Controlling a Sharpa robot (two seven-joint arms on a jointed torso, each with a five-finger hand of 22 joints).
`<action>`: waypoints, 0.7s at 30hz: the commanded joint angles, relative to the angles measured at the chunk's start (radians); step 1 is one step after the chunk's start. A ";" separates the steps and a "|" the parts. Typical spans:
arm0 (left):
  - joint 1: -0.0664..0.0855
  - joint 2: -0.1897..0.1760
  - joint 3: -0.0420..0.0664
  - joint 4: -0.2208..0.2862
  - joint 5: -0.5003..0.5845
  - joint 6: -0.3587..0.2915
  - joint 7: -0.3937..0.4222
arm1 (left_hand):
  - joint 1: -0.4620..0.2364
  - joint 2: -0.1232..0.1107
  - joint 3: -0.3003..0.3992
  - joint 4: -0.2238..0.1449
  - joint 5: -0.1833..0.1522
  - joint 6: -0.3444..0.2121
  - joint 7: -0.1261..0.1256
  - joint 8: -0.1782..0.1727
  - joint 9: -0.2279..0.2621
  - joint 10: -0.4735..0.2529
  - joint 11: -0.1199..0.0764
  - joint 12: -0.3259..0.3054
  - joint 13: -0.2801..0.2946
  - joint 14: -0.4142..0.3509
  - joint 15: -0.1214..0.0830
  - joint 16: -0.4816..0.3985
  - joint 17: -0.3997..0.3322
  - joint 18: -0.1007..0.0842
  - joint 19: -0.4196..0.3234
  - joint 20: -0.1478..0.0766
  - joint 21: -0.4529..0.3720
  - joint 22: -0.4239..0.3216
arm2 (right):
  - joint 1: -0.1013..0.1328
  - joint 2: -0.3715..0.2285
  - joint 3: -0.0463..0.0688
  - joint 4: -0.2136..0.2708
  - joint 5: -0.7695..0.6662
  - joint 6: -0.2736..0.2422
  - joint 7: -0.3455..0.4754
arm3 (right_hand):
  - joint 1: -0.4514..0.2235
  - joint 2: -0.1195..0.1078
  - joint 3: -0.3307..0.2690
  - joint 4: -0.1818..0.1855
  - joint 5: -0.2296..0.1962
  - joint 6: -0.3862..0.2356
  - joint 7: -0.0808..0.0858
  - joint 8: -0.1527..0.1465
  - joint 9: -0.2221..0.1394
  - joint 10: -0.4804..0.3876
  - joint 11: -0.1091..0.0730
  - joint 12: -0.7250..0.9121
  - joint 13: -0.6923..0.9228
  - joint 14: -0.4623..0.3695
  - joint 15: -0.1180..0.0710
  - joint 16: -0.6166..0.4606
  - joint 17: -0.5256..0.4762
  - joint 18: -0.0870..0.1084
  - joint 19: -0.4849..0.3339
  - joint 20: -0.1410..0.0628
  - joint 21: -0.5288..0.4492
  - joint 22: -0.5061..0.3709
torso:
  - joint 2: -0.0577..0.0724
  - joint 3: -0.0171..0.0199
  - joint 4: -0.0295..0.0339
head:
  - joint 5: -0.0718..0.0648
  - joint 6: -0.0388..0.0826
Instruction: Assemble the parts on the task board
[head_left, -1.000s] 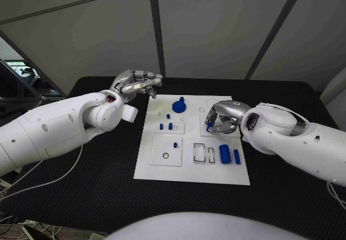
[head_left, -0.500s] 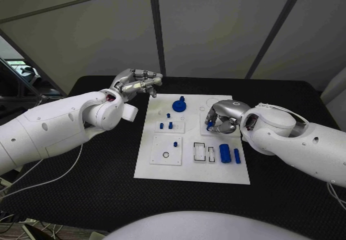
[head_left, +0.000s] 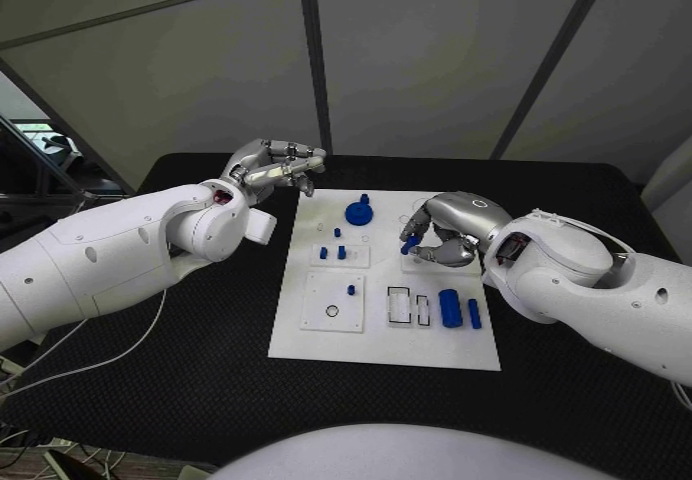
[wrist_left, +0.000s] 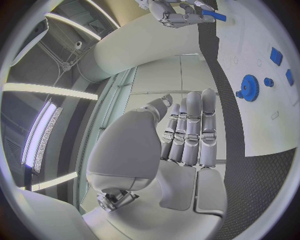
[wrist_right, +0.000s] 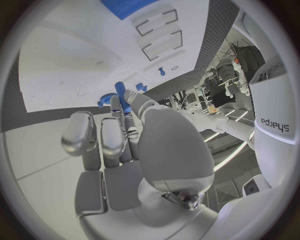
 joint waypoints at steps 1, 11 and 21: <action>0.002 0.001 0.001 0.001 0.004 0.010 0.003 | -0.003 0.007 -0.007 0.001 0.005 -0.007 0.003 0.004 -0.001 -0.008 -0.003 0.006 0.001 -0.006 0.003 -0.006 -0.001 -0.018 -0.001 0.005 -0.002 -0.001 | 0.002 0.004 0.001 0.037 0.010 -0.067 0.020 | 0.006 0.005 0.006 0.001 0.007 0.005 0.001 0.004 0.000 0.008 0.000 -0.002 0.001 0.026 -0.007 0.006 0.002 -0.007 0.008 -0.003 0.005 0.001 | 0.001 -0.0008 -0.0006 | 0.003 0.003; 0.002 0.007 0.001 0.002 0.004 0.011 0.003 | -0.003 0.007 -0.007 0.001 0.005 -0.007 0.003 0.004 -0.001 -0.008 -0.003 0.006 0.001 -0.006 0.003 -0.006 -0.001 -0.018 -0.001 0.005 -0.002 -0.001 | 0.000 0.102 -0.029 0.051 0.024 -0.036 0.056 | 0.005 0.003 0.007 -0.001 0.008 0.005 0.002 0.003 0.000 0.008 0.001 -0.004 0.002 0.026 -0.006 0.004 -0.002 -0.007 0.007 -0.003 0.004 -0.001 | 0.002 -0.0004 0.0031 | 0.017 -0.003; 0.002 0.015 0.001 0.000 0.004 0.013 0.003 | -0.003 0.009 -0.008 0.001 0.005 -0.007 0.003 0.005 -0.001 -0.009 -0.003 0.007 0.001 -0.006 0.003 -0.006 -0.001 -0.018 -0.001 0.005 -0.003 -0.002 | -0.005 0.191 -0.100 0.017 0.019 -0.008 0.087 | 0.003 0.001 0.007 0.000 0.007 0.003 0.003 0.002 -0.001 0.007 0.002 -0.006 0.002 0.025 -0.006 0.003 -0.004 -0.006 0.005 -0.003 0.002 -0.003 | 0.002 -0.0005 0.0002 | 0.043 -0.015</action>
